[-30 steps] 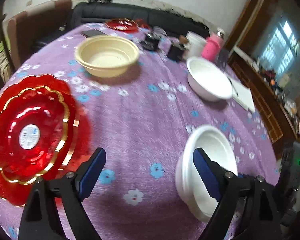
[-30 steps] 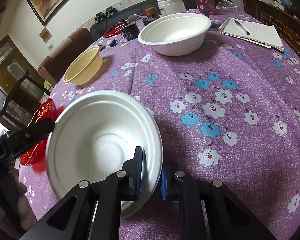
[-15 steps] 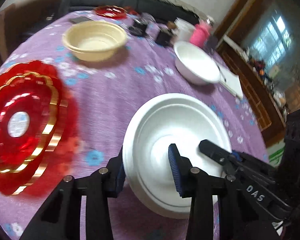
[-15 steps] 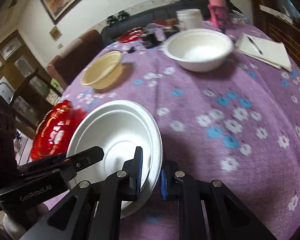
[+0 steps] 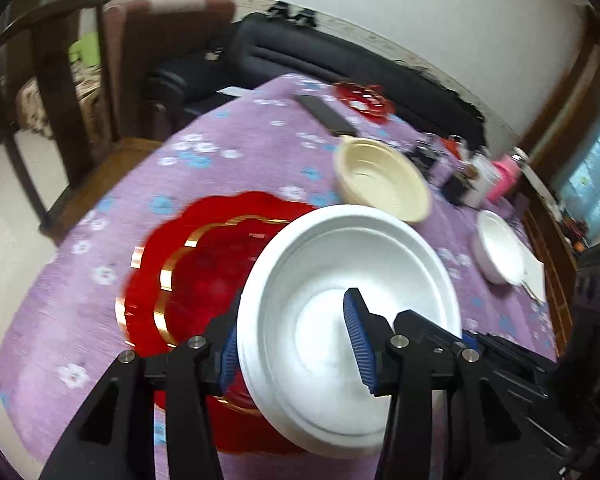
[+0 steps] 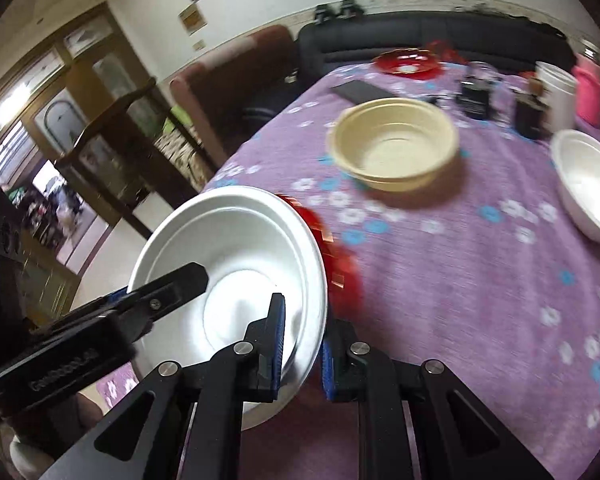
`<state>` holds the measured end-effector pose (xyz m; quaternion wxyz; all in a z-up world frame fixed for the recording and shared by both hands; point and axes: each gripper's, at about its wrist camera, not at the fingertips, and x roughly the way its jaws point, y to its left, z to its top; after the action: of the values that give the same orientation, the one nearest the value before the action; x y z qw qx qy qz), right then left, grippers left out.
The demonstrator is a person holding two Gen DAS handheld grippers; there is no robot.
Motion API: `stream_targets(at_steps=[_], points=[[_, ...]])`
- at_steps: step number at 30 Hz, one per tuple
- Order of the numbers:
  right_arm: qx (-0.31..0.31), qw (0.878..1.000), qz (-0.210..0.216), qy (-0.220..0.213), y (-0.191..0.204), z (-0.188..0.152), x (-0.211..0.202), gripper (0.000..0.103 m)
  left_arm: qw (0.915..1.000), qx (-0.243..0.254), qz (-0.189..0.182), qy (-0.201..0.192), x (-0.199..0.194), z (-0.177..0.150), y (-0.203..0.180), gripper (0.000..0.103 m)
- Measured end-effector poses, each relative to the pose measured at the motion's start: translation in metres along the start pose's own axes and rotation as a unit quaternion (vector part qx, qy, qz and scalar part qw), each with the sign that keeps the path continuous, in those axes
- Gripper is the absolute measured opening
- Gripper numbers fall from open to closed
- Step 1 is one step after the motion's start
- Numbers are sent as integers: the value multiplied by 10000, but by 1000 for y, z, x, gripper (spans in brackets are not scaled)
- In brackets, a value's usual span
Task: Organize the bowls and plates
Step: 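Carry the white plate over the nested red plates, then lower the white plate onto the small red plate and open the right gripper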
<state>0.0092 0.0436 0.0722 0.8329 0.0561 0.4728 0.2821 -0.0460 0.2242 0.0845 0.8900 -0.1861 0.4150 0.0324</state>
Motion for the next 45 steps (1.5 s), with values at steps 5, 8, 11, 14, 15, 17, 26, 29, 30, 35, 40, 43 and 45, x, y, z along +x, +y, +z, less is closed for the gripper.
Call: stream_targets(at_steps=[5, 8, 11, 14, 15, 17, 26, 29, 30, 35, 40, 43, 45], points=[[-155, 9995, -112, 243, 17, 9, 31, 18, 9996, -202, 156, 134, 17, 7, 28, 46], [-169, 9991, -185, 354, 18, 8, 42, 18, 9994, -224, 168, 192, 26, 9, 33, 47], [-166, 9986, -252, 431, 16, 10, 50, 18, 9994, -213, 177, 208, 32, 9, 36, 47], [-155, 9983, -306, 477, 16, 9, 54, 18, 9994, -190, 206, 183, 34, 9, 37, 48], [-152, 9982, -322, 490, 16, 9, 56, 17, 9994, -191, 212, 176, 34, 9, 38, 49], [-139, 9980, -351, 511, 16, 9, 58, 17, 9994, -195, 231, 176, 35, 9, 38, 50], [-133, 9979, -420, 469, 15, 11, 60, 17, 9992, -119, 362, 104, 36, 9, 37, 58], [-141, 9978, -475, 435, 14, 10, 60, 17, 9991, -120, 413, 46, 35, 9, 37, 66], [-144, 9978, -481, 427, 14, 10, 60, 17, 9990, -118, 426, 24, 35, 9, 37, 67], [-29, 9983, -413, 404, 11, 9, 59, 18, 9987, -89, 491, -46, 32, 9, 36, 71], [42, 9987, -421, 282, 10, 9, 56, 37, 9984, -82, 549, -118, 27, 8, 36, 72], [95, 9991, -370, 181, 11, 9, 51, 44, 9981, -117, 569, -185, 21, 8, 38, 75], [81, 9993, -349, 117, 13, 9, 48, 46, 9979, -115, 582, -256, 15, 7, 38, 76]])
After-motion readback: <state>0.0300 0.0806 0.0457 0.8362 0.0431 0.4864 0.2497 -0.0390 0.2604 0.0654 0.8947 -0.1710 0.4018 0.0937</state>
